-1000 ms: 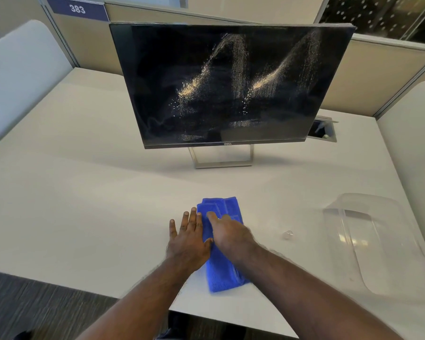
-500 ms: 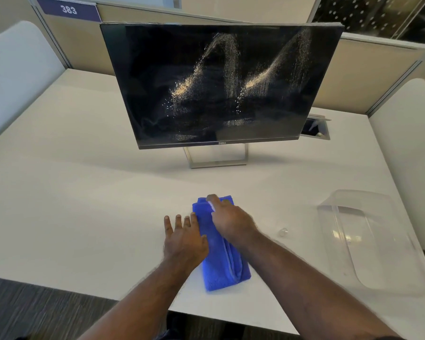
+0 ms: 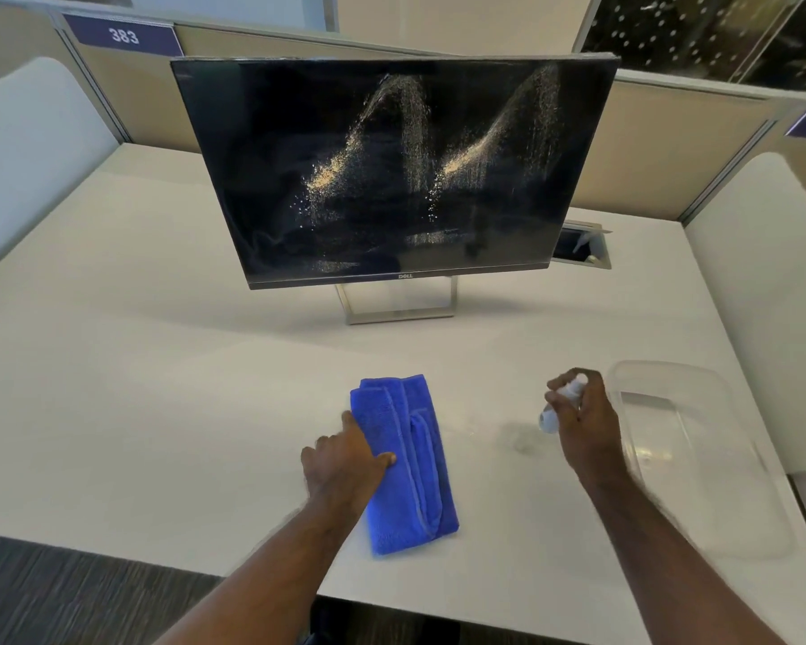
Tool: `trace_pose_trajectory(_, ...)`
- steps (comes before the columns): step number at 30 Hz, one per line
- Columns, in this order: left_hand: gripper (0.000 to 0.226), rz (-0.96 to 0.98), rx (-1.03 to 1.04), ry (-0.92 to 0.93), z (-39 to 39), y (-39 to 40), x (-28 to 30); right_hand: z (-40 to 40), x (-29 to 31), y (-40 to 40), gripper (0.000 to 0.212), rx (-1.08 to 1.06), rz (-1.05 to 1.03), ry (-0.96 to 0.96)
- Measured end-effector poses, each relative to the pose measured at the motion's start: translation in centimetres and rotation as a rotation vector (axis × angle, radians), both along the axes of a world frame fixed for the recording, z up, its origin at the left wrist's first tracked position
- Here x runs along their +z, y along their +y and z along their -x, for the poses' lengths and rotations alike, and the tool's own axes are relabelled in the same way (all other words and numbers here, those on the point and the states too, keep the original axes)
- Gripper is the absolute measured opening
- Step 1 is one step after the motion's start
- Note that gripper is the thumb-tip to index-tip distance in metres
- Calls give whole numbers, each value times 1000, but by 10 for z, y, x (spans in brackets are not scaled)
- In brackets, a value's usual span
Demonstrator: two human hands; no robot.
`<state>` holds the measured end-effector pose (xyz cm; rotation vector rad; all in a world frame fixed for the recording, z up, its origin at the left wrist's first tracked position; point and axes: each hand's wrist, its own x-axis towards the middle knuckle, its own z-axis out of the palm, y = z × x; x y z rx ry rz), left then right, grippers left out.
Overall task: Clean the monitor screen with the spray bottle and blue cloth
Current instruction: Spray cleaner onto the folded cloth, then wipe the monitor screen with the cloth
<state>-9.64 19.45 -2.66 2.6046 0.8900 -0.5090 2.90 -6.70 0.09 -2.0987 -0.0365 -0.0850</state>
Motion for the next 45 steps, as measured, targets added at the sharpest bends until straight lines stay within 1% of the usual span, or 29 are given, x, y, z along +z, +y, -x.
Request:
trace_pose_trajectory(2, 51, 121, 154, -23, 0, 0, -2, 4, -10, -6, 35, 4, 27, 7)
trace_pose_trajectory(5, 34, 375, 295, -41, -3, 0, -5, 9, -25, -11, 38, 13, 22, 24)
trace_pose_trajectory(8, 17, 706, 453, -193, -4, -5, -2, 12, -36, -16, 36, 19, 22, 12)
trace_pose_trajectory(10, 13, 858, 520, -268, -4, -10, 4, 11, -39, -20, 34, 25, 24, 15)
trace_pose_trajectory(14, 22, 1078, 523, -350, -3, -17, 24, 8, -36, -26, 31, 36, 62, -12)
trace_pose_trajectory(17, 28, 1161, 521, -427, -3, -20, 41, 7, -29, -28, 39, 50, 61, 3)
trace_pose_trajectory(19, 31, 1198, 496, -482, -2, -20, 53, 11, -18, -28, 44, 65, 56, -31)
trace_pose_trajectory(20, 32, 1211, 478, -508, -2, -20, 60, 14, -8, -27, 45, 69, 62, -75)
trace_pose_trajectory(22, 38, 1231, 438, -554, -2, -18, 77, 18, 16, -24, 46, 87, 49, -227)
trace_pose_trajectory(24, 48, 1279, 426, -595, -3, -15, 93, 24, 43, -13, 50, 111, -31, -389)
trace_pose_trajectory(25, 50, 1320, 420, -614, -4, -13, 101, 28, 58, -3, 56, 123, -72, -424)
trace_pose_trajectory(26, 49, 1366, 401, -637, -6, -10, 110, 31, 74, 8, 63, 138, -103, -409)
trace_pose_trajectory(27, 48, 1407, 367, -662, -8, -6, 120, 34, 91, 21, 69, 157, -139, -336)
trace_pose_trajectory(28, 47, 1443, 324, -685, -11, -2, 130, 36, 106, 35, 73, 190, -196, -197)
trace_pose_trajectory(30, 49, 1494, 234, -720, -20, 6, 148, 34, 130, 58, 79, 329, -327, 204)
trace_pose_trajectory(32, 51, 1488, 155, -724, -29, 14, 161, 32, 143, 78, 73, 539, -490, 629)
trace_pose_trajectory(33, 51, 1466, 123, -714, -34, 18, 166, 31, 145, 86, 67, 591, -592, 774)
trace_pose_trajectory(34, 52, 1436, 97, -699, -38, 23, 170, 30, 145, 94, 60, 599, -695, 856)
trace_pose_trajectory(35, 52, 1401, 75, -682, -43, 29, 173, 29, 144, 103, 55, 594, -794, 875)
trace_pose_trajectory(37, 51, 1328, 31, -662, -51, 40, 176, 27, 139, 120, 53, 602, -923, 801)
trace_pose_trajectory(38, 51, 1279, 17, -665, -55, 46, 177, 26, 138, 129, 52, 592, -946, 747)
trace_pose_trajectory(40, 49, 1150, 14, -685, -63, 59, 178, 21, 135, 147, 41, 507, -917, 625)
trace_pose_trajectory(43, 47, 952, -4, -703, -77, 81, 174, 5, 138, 169, 30, 237, -781, 427)
trace_pose_trajectory(45, 54, 792, 40, -770, -87, 103, 172, -19, 146, 179, 24, -15, -657, 269)
